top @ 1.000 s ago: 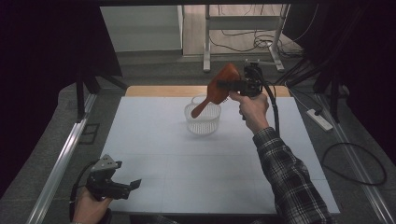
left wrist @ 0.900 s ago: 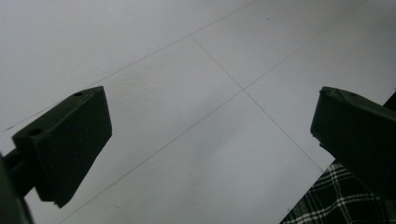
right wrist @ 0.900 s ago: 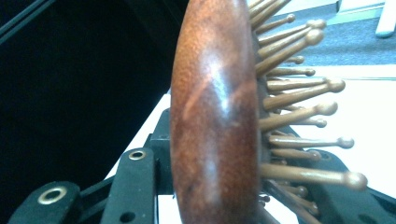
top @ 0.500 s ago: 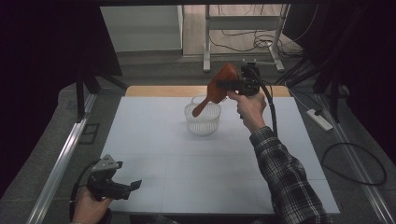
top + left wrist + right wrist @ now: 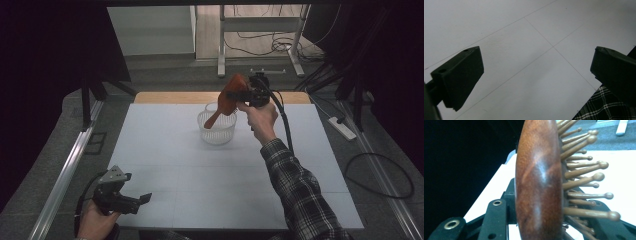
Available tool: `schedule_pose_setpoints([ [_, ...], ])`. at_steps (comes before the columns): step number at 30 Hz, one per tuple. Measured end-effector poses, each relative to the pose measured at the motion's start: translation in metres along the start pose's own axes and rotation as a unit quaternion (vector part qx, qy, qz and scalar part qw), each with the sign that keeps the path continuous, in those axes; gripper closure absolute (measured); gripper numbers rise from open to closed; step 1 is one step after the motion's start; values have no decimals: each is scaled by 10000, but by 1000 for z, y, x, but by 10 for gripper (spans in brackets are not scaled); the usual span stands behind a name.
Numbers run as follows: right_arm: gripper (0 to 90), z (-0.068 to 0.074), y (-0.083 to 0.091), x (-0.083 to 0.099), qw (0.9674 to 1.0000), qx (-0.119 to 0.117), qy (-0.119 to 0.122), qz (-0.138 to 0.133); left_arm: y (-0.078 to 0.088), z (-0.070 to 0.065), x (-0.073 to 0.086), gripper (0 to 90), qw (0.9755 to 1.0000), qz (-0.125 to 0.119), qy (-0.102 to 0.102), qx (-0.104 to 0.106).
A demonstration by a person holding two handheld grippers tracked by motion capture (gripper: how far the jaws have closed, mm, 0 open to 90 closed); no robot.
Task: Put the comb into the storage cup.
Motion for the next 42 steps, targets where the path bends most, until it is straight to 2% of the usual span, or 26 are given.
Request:
schedule_pose_setpoints([
  [25, 552, -8, -25, 32, 9993, 192, 5, 315, -1, 1, 0, 0, 10000, 51, 24, 25],
  [42, 536, -16, -26, 40, 9995, 185, -76, 253, -2, -1, -1, 0, 9999, 107, -46, -22],
])
Point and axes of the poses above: each handheld gripper's, and its own axes: y roughly backward along the jaws, x roughly out of its underside, z roughly to its left, the point moved 1 cm from there along -y, roughly forward along the jaws, and after that the axes turned 8 degrees about -z, right-handed, at the moved point
